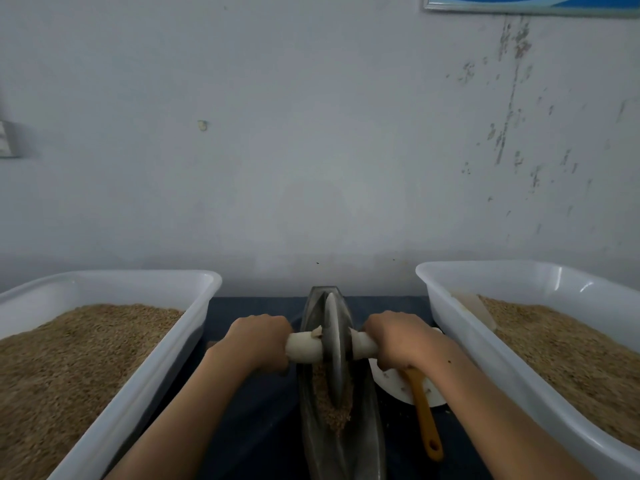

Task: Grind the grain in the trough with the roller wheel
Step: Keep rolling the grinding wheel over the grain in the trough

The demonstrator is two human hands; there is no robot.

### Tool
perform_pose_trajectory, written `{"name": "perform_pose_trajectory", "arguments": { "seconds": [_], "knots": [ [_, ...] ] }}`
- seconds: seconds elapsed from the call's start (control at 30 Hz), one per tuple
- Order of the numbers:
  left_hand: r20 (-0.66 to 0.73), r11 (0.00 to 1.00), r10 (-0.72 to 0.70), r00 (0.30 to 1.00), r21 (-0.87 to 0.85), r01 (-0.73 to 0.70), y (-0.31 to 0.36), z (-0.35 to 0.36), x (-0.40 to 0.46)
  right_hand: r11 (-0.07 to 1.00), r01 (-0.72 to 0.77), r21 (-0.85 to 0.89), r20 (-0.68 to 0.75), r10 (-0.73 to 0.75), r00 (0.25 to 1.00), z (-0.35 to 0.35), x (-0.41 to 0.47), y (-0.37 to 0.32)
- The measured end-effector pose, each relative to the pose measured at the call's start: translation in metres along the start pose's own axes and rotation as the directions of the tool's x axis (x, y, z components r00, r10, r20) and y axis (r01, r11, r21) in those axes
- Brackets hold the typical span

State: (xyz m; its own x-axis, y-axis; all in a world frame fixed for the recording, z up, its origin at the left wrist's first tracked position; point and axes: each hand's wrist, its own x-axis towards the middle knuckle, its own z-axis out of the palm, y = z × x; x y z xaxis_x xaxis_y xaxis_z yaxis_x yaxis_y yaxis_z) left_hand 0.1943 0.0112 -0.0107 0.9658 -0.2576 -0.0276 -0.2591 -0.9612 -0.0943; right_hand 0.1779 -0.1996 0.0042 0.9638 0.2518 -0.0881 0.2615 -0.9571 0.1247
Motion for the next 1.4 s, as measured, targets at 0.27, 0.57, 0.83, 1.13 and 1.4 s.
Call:
{"name": "perform_pose_trajectory", "arguments": {
  "seconds": [0.27,0.57,0.83,1.13,1.4],
  "knots": [
    [-0.443,0.996,-0.055,0.895,0.043,0.082,0.007,0.014,0.0,0.999,-0.028,0.033,-0.41,0.039,0.911,0.022,0.009,-0.002],
    [0.028,1.0,-0.006,1.0,-0.016,0.007,0.0,-0.004,-0.003,0.999,0.026,0.029,-0.01,-0.026,1.0,0.0,-0.001,0.003],
    [-0.146,0.996,-0.063,0.987,0.058,0.072,0.006,-0.001,-0.003,0.999,-0.008,0.032,-0.125,0.012,0.992,0.004,0.001,-0.001],
    [-0.239,0.996,-0.059,0.969,0.051,0.073,0.005,0.003,-0.002,1.0,-0.01,0.012,-0.275,0.013,0.961,0.009,0.003,-0.001],
    [0.092,0.997,-0.055,0.994,-0.056,0.06,0.0,-0.004,-0.002,0.999,0.024,0.031,0.04,-0.025,0.999,-0.004,-0.003,0.002]
  ]
}}
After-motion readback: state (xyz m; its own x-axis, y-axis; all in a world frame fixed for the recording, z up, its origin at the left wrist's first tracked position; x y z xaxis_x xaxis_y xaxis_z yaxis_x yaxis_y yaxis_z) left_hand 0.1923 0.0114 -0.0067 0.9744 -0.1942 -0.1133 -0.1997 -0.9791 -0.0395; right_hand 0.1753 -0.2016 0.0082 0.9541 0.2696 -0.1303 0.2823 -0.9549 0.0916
